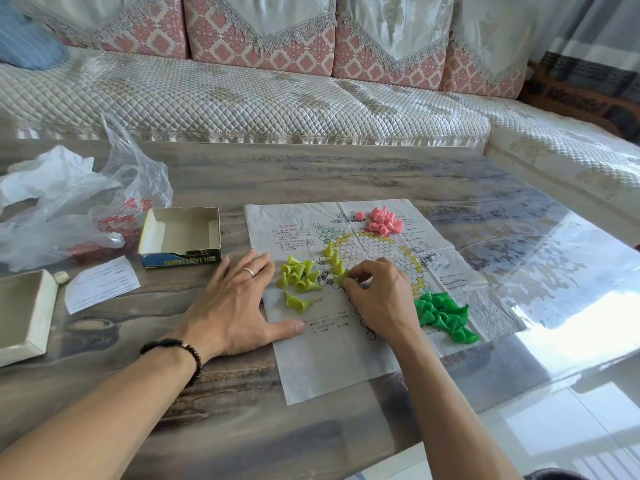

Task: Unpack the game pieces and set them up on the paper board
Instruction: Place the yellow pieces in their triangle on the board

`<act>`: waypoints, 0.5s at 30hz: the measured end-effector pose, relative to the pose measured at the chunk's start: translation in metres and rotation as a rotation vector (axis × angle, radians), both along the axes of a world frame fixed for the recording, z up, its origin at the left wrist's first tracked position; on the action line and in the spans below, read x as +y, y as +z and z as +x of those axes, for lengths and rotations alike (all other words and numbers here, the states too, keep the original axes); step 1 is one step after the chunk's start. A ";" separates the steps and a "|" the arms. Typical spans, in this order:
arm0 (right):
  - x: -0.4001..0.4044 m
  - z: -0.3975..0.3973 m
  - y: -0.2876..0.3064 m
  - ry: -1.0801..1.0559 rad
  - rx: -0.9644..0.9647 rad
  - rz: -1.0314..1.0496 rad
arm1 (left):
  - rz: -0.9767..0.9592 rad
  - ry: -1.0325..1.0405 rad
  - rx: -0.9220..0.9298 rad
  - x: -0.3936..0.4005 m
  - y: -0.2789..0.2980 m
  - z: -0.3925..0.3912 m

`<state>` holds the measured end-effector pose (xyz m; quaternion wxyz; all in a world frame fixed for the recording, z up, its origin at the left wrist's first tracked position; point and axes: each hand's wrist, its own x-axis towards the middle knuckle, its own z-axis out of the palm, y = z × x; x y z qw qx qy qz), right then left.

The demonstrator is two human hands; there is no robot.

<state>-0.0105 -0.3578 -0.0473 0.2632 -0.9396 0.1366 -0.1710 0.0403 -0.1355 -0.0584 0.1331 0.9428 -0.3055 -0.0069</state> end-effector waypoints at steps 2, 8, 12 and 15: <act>0.002 -0.003 0.000 -0.032 -0.054 0.024 | 0.007 -0.005 0.008 0.000 0.000 -0.001; 0.023 -0.014 0.009 0.181 -0.150 0.059 | 0.091 -0.036 0.102 0.000 0.007 0.000; 0.038 -0.015 0.010 0.370 -0.017 0.074 | 0.085 -0.075 0.142 0.004 0.011 -0.001; 0.039 -0.016 0.009 0.405 0.037 0.054 | 0.049 -0.064 0.122 0.010 0.009 -0.005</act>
